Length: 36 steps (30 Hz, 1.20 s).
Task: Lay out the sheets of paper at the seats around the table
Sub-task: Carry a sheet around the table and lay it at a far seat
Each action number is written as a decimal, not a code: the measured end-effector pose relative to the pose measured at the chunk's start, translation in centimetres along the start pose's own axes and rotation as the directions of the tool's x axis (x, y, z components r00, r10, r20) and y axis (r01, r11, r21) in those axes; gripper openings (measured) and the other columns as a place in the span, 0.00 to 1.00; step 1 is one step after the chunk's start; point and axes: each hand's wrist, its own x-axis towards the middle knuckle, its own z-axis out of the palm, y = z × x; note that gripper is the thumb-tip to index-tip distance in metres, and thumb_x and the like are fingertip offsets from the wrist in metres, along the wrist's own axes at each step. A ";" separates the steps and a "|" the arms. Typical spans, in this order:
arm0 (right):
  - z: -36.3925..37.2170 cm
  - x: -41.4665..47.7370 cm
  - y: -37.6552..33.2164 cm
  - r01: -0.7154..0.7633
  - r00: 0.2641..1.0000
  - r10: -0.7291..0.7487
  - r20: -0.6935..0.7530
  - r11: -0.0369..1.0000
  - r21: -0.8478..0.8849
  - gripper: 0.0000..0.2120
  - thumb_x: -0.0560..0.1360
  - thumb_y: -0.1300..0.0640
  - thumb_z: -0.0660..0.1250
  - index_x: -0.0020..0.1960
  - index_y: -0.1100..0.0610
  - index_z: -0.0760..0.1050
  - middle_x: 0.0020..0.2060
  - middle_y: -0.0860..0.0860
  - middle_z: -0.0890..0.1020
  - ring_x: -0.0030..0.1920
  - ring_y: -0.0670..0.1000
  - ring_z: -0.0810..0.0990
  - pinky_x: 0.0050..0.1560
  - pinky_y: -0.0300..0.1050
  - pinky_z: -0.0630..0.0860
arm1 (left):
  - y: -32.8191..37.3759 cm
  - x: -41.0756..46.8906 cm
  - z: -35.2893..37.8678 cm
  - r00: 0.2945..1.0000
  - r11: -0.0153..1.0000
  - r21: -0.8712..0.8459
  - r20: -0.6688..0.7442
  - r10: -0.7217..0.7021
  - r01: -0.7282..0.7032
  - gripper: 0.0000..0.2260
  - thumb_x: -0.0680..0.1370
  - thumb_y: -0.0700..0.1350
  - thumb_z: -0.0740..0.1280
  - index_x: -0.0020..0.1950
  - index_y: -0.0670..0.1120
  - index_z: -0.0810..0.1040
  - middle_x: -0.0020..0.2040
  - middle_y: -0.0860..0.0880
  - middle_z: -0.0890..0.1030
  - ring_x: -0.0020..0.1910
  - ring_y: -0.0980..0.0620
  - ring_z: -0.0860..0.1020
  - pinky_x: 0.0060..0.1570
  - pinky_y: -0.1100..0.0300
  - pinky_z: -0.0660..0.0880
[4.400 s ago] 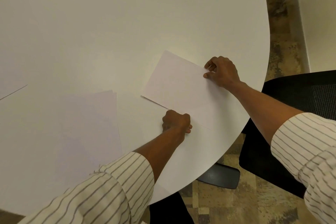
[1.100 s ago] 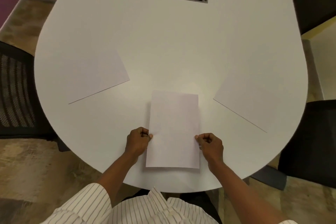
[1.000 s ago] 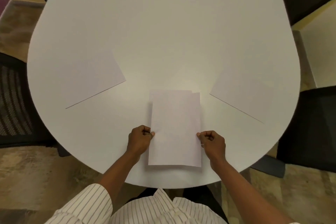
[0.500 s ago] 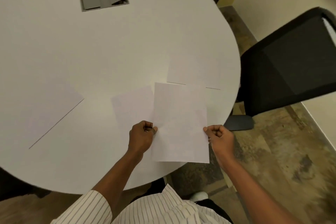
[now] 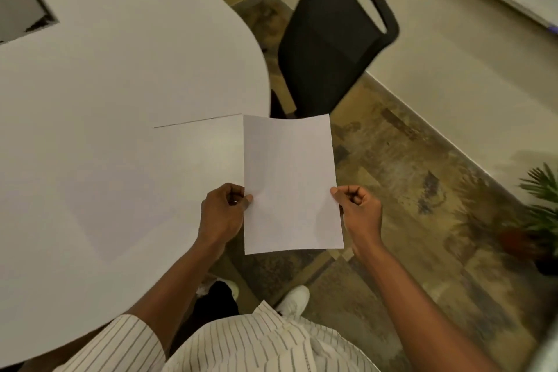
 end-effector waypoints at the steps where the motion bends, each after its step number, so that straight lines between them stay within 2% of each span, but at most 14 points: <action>1: -1.9 0.4 0.2 -0.005 1.000 0.006 -0.023 1.000 0.020 0.04 0.77 0.57 0.80 0.47 0.56 0.86 0.45 0.54 0.90 0.49 0.59 0.88 0.53 0.57 0.85 | 0.6 -0.6 1.6 1.000 1.000 0.003 0.016 0.016 -0.016 0.06 0.82 0.50 0.74 0.55 0.50 0.82 0.52 0.52 0.86 0.50 0.50 0.85 0.58 0.51 0.84; 4: -7.0 1.1 0.8 -0.018 0.995 0.023 -0.098 0.998 0.053 0.05 0.77 0.56 0.79 0.48 0.56 0.85 0.46 0.55 0.89 0.52 0.62 0.88 0.55 0.61 0.84 | 2.5 -2.3 6.0 0.997 0.999 0.017 0.064 0.051 -0.052 0.04 0.81 0.49 0.75 0.49 0.54 0.80 0.47 0.56 0.85 0.46 0.53 0.84 0.56 0.52 0.84; 6: -9.8 1.4 0.9 -0.017 0.989 0.030 -0.143 0.996 0.091 0.05 0.77 0.57 0.79 0.48 0.57 0.85 0.46 0.57 0.89 0.48 0.62 0.87 0.54 0.60 0.84 | 3.7 -3.1 8.6 0.992 0.996 0.044 0.100 0.074 -0.079 0.05 0.81 0.48 0.75 0.48 0.54 0.80 0.46 0.53 0.86 0.45 0.52 0.85 0.55 0.51 0.85; 9: -13.3 2.0 1.1 -0.016 0.979 0.043 -0.201 0.990 0.138 0.05 0.77 0.59 0.79 0.48 0.59 0.85 0.46 0.59 0.89 0.44 0.55 0.85 0.51 0.57 0.83 | 5.5 -3.7 11.9 0.979 0.989 0.076 0.165 0.117 -0.130 0.03 0.81 0.47 0.75 0.51 0.50 0.83 0.46 0.51 0.87 0.47 0.51 0.86 0.54 0.50 0.85; 12: -15.9 2.7 1.2 -0.017 0.965 0.065 -0.256 0.982 0.187 0.05 0.77 0.60 0.79 0.49 0.60 0.85 0.43 0.57 0.88 0.42 0.51 0.83 0.49 0.53 0.81 | 7.4 -3.7 14.9 0.965 0.979 0.112 0.219 0.145 -0.172 0.03 0.82 0.47 0.74 0.52 0.49 0.83 0.47 0.52 0.86 0.48 0.52 0.86 0.55 0.51 0.85; 15: -18.2 4.2 1.0 -0.010 0.948 0.086 -0.305 0.970 0.241 0.04 0.76 0.60 0.80 0.48 0.58 0.85 0.43 0.55 0.88 0.44 0.52 0.83 0.52 0.54 0.82 | 9.8 -3.0 17.8 0.950 0.966 0.146 0.262 0.171 -0.214 0.02 0.82 0.46 0.73 0.51 0.49 0.83 0.47 0.53 0.86 0.47 0.53 0.85 0.54 0.53 0.85; 18: -20.4 6.1 0.2 -0.003 0.930 0.107 -0.351 0.959 0.283 0.05 0.76 0.59 0.80 0.49 0.59 0.86 0.41 0.55 0.85 0.41 0.51 0.80 0.48 0.52 0.79 | 12.3 -1.7 20.9 0.941 0.962 0.147 0.285 0.181 -0.229 0.02 0.82 0.45 0.73 0.52 0.48 0.83 0.46 0.52 0.87 0.46 0.51 0.86 0.52 0.51 0.85; 22: -23.2 9.6 -1.7 -0.005 0.911 0.121 -0.394 0.959 0.283 0.05 0.77 0.59 0.79 0.49 0.59 0.85 0.37 0.52 0.82 0.36 0.47 0.75 0.44 0.48 0.75 | 15.7 0.9 25.3 0.927 0.955 0.156 0.320 0.193 -0.253 0.03 0.82 0.46 0.73 0.50 0.49 0.83 0.46 0.54 0.87 0.44 0.52 0.86 0.50 0.52 0.86; 26: -25.5 13.8 -3.9 -0.011 0.890 0.131 -0.438 0.964 0.266 0.05 0.77 0.59 0.79 0.50 0.60 0.85 0.40 0.54 0.84 0.39 0.49 0.77 0.44 0.46 0.77 | 19.5 4.2 29.4 0.913 0.958 0.131 0.359 0.193 -0.254 0.04 0.82 0.47 0.74 0.49 0.49 0.84 0.44 0.53 0.88 0.44 0.51 0.86 0.49 0.52 0.86; 30: -27.3 18.2 -6.1 -0.023 0.878 0.134 -0.459 0.971 0.238 0.06 0.78 0.59 0.78 0.50 0.62 0.85 0.39 0.58 0.81 0.38 0.53 0.74 0.40 0.48 0.75 | 23.9 7.4 32.9 0.905 0.963 0.118 0.384 0.180 -0.242 0.05 0.81 0.48 0.75 0.49 0.47 0.84 0.43 0.49 0.87 0.45 0.46 0.86 0.46 0.53 0.84; 36: -29.6 24.6 -9.6 -0.020 0.866 0.146 -0.478 0.966 0.258 0.05 0.78 0.59 0.78 0.49 0.60 0.84 0.39 0.57 0.81 0.38 0.53 0.75 0.40 0.47 0.75 | 30.3 11.1 37.7 0.885 0.956 0.110 0.417 0.206 -0.274 0.05 0.81 0.47 0.75 0.50 0.47 0.84 0.42 0.49 0.86 0.40 0.50 0.83 0.42 0.57 0.80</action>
